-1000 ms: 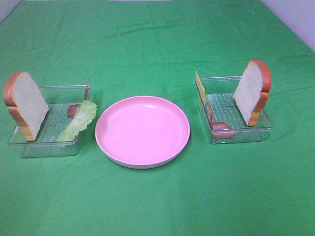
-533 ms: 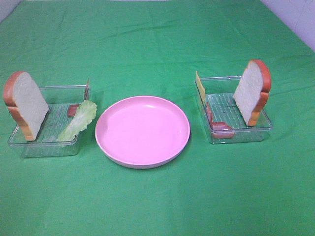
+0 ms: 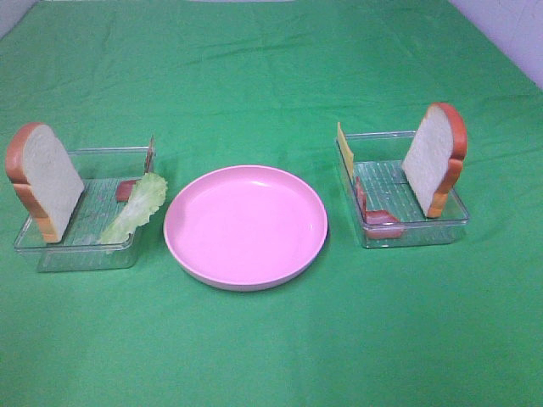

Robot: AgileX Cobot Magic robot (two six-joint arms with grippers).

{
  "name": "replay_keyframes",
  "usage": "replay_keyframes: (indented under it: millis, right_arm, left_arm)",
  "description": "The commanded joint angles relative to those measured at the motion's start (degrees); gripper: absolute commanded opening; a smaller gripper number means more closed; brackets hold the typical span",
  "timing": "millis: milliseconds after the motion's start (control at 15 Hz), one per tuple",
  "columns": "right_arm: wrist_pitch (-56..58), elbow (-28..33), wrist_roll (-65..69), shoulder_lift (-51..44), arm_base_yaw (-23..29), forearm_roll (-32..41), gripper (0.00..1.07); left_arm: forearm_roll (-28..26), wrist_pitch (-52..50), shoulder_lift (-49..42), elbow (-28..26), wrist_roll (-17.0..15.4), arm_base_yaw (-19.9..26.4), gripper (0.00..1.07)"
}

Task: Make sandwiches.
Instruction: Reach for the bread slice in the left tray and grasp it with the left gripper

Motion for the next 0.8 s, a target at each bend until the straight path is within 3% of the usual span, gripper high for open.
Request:
replay_keyframes:
  millis: [67,400,800]
  right_arm:
    - [-0.46,0.06,-0.69,-0.74,-0.34,0.06,0.77]
    - [-0.46,0.06,-0.69,-0.74,-0.34,0.06,0.77]
    - [-0.46,0.06,-0.69,-0.74,-0.34,0.06,0.77]
  left_arm:
    - [-0.4,-2.35,6.53,-2.69,-0.46,0.17,0.78]
    - [-2.52,-2.86,26.41,-10.43,-0.46,0.17,0.78]
    - [-3.38,-4.24,60.85,-25.32,-0.4,0.17,0.78]
